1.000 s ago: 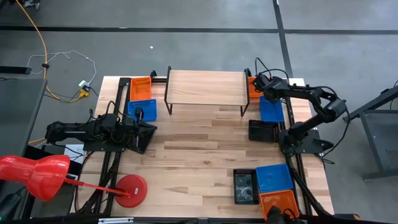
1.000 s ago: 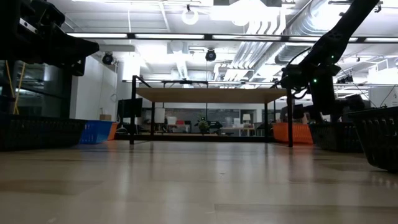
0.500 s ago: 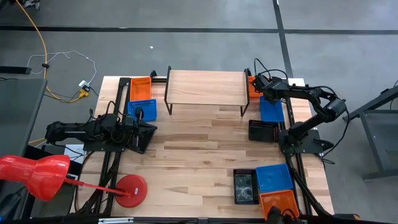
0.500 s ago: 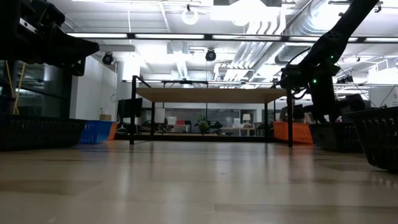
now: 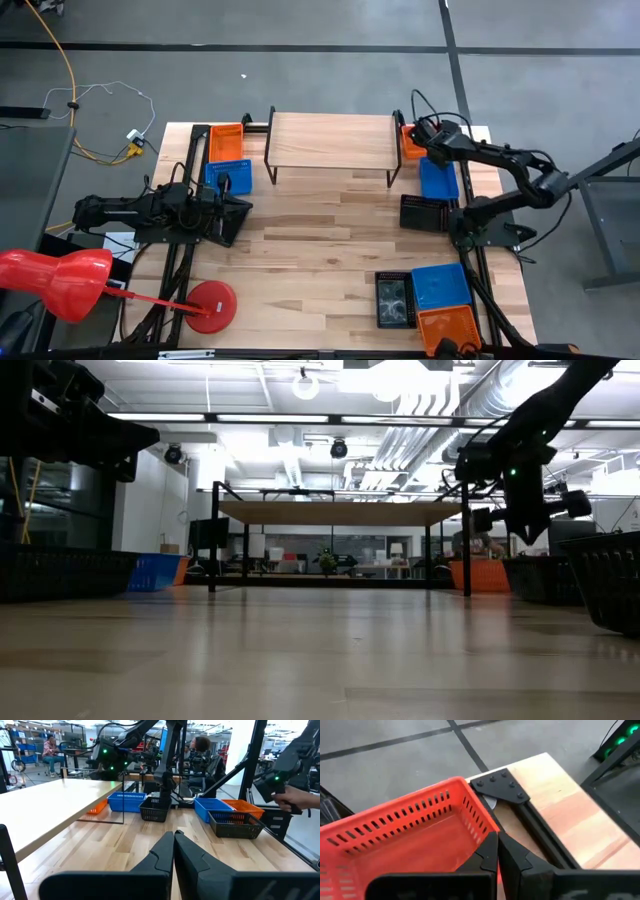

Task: Stack baskets on shelf by color
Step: Put the top right orange basket on the shelf

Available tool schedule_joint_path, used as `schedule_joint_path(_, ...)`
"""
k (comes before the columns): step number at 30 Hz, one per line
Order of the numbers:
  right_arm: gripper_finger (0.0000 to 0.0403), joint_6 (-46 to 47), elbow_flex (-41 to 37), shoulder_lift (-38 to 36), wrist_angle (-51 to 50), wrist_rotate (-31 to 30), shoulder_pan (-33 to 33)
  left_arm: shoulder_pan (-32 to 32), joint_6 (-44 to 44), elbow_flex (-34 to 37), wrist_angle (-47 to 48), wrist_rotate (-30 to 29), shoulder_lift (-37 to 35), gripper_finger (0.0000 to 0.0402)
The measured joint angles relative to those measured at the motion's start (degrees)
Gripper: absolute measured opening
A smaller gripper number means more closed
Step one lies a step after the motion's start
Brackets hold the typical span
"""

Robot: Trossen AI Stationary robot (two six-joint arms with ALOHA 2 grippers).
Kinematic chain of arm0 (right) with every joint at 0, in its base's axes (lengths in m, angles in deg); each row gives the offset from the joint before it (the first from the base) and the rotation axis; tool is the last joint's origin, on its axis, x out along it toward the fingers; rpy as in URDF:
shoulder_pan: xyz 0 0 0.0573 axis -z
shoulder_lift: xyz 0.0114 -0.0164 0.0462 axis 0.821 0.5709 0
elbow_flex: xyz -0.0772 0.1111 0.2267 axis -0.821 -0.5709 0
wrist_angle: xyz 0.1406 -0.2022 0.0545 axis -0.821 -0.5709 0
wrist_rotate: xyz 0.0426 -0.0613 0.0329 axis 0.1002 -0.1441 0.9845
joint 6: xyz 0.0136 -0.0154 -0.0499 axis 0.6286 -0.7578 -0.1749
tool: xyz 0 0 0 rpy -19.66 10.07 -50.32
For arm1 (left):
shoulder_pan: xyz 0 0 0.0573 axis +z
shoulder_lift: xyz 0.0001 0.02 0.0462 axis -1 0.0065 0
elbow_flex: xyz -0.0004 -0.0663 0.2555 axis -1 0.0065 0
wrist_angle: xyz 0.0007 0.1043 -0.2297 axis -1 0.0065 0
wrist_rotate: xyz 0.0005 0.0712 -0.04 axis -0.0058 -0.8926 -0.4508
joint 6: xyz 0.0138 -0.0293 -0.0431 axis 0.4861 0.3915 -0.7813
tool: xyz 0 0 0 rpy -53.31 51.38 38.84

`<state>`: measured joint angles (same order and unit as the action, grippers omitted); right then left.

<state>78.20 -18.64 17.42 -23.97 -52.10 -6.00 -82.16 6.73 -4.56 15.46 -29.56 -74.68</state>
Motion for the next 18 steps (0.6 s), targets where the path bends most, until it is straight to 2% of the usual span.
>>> schedule_joint_path(5,0.0001,-2.0,0.0,-3.0,-1.0,1.0,0.3,0.0,0.0,0.0,0.0,0.0,0.0,0.0001)
schedule_joint_path(12,0.0002,-5.6,0.0,-2.1,0.4,8.2,2.6,0.0,0.0,0.0,0.0,0.0,0.0,0.0001)
schedule_joint_path(15,0.0016,-6.0,0.0,-0.5,2.2,10.8,2.7,0.0,0.0,0.0,0.0,0.0,0.0,0.0001)
schedule_joint_path(18,0.0049,-5.7,0.0,-0.4,2.3,11.3,2.7,0.0,0.0,0.0,0.0,0.0,0.0,0.0001)
